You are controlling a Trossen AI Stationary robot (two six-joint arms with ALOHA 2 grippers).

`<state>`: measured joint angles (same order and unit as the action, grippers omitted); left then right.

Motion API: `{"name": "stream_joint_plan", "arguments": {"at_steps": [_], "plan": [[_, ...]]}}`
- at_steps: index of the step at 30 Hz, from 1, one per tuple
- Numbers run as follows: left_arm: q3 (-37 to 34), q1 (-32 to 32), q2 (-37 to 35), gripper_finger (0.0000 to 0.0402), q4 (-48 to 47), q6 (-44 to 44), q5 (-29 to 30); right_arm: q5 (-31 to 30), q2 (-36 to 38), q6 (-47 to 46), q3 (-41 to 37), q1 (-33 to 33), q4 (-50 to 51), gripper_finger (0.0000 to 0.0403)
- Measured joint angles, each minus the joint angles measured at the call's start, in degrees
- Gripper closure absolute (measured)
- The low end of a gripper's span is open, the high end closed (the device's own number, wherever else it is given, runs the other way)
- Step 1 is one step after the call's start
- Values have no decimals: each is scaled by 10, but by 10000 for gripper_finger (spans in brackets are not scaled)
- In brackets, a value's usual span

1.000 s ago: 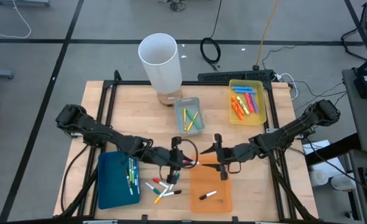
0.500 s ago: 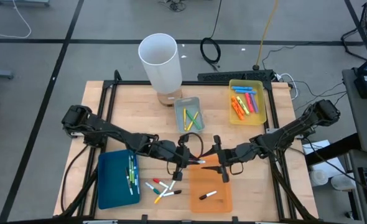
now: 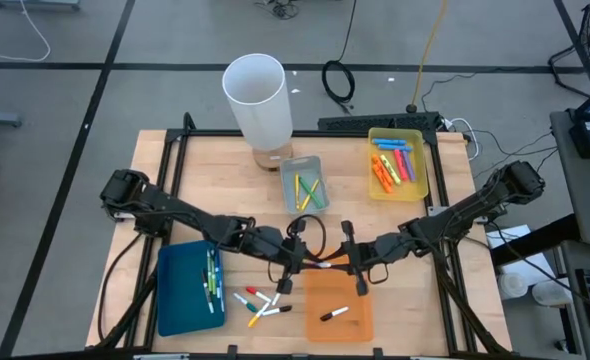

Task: Pick & Place Markers
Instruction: Put the small pink highlighter pen in the orange bin

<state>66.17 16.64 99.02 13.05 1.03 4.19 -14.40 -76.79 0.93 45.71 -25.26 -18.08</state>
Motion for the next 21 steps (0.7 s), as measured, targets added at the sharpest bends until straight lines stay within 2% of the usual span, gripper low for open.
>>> {"name": "stream_joint_plan", "arguments": {"at_steps": [3, 6, 15, 21], "plan": [[0, 0, 0, 359, -7, -2, -7, 15, 0, -1, -1, 0, 3, 385], [0, 1, -1, 365, -9, -3, -9, 36, 0, -1, -1, 1, -3, 400], [0, 0, -1, 366, -19, -24, -18, 37, 8, -19, -1, 1, 17, 358], [0, 16, 60, 366, 31, -52, -48, 39, 44, -20, 1, 0, 14, 340]]}}
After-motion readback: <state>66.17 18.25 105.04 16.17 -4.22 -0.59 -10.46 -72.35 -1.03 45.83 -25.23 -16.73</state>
